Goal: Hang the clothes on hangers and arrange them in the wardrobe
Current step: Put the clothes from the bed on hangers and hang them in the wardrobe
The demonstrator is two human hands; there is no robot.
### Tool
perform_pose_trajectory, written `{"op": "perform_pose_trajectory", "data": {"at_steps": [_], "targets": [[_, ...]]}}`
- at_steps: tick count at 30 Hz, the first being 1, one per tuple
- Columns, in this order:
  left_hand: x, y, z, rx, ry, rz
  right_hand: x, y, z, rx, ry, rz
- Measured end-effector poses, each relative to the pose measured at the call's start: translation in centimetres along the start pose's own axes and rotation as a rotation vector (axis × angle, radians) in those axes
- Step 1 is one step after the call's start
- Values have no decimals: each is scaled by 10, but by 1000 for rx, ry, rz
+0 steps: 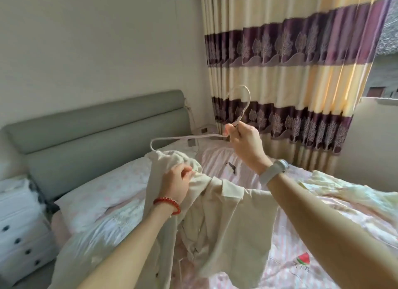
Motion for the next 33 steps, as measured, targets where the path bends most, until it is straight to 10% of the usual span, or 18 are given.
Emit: {"op": "perform_pose_trajectory", "data": {"at_steps": [4, 8, 11, 18, 22, 28, 33], "targets": [[24, -77, 55, 106, 214, 294, -39, -62, -10, 10, 55, 289], [68, -103, 68, -17, 455, -39, -59, -93, 7, 89, 79, 511], [84, -93, 68, -117, 513, 39, -63, -95, 23, 151, 132, 540], [80, -84, 67, -48, 209, -123, -73, -98, 15, 126, -258, 216], [65, -78, 63, -9, 161, -153, -73, -141, -7, 504, -219, -114], [52, -55, 43, -64, 104, -110, -113, -162, -45, 452, -592, 598], [44, -33, 33, -12, 75, -85, -115, -138, -55, 514, -603, 556]]}}
Point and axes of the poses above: each hand's wrist, its own y-axis towards the middle knuckle, its own x-axis out of the back of the hand, z = x × y, the point moved 1 cm from there along y, towards the middle knuckle, and after that the axes turned 3 degrees about -x, right-handed, at the moved point
